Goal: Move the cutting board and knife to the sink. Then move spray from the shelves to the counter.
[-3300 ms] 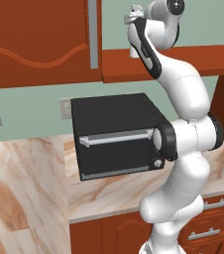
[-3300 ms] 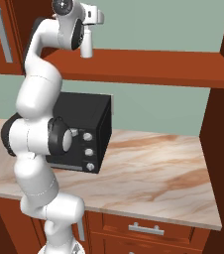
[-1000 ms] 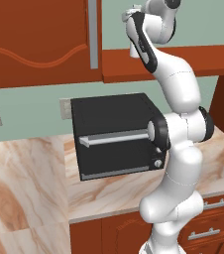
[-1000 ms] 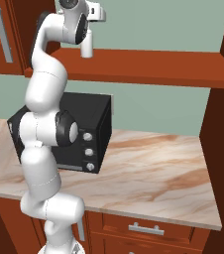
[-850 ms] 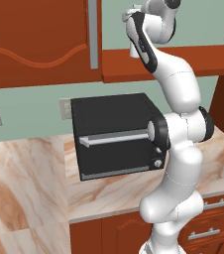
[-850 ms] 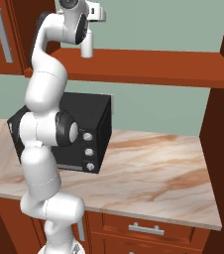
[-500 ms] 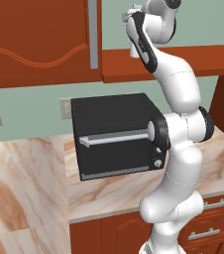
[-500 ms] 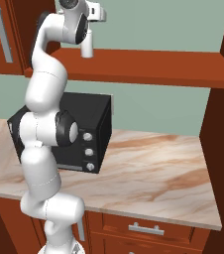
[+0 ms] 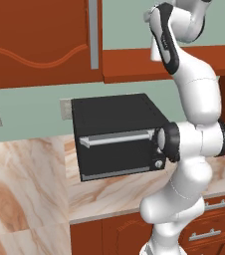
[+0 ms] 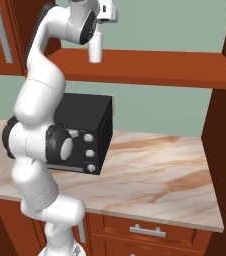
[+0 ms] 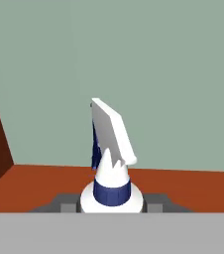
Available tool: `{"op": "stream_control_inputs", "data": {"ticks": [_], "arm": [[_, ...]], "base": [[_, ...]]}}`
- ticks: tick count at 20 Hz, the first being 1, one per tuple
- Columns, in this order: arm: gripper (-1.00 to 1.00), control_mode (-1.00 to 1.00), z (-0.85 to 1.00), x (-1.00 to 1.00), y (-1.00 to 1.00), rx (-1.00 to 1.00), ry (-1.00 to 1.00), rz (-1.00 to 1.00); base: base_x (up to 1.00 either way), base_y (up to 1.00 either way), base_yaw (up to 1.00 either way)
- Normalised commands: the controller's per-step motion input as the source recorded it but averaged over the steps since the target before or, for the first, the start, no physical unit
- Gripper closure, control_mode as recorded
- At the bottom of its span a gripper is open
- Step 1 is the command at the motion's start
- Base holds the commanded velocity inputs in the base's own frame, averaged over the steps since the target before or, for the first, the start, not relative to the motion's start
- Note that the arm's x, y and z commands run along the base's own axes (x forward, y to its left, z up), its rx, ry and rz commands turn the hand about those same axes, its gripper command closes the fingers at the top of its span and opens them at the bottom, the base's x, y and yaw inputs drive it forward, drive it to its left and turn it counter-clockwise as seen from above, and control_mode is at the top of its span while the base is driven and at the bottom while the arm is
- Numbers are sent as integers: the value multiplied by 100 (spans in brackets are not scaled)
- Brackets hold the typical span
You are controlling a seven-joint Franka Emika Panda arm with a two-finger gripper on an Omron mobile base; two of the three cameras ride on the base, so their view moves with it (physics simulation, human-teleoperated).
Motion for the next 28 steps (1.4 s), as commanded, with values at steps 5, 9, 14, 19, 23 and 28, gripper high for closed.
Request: {"op": "stream_control_inputs", "data": {"ticks": [5, 9, 14, 19, 23, 28], "arm": [[100, -100, -32, -100, -62, 0, 0, 0], [100, -100, -2, -100, -34, 0, 0, 2], [100, -100, 0, -100, -27, 0, 0, 1], [100, -100, 35, -98, -4, -2, 0, 0], [100, -100, 14, -100, -9, -8, 0, 2], [100, -100, -12, -97, -31, -16, 1, 4]], "base": [[0, 0, 0], [0, 0, 0], [0, 0, 0], [0, 0, 0], [0, 0, 0], [0, 0, 0]]}}
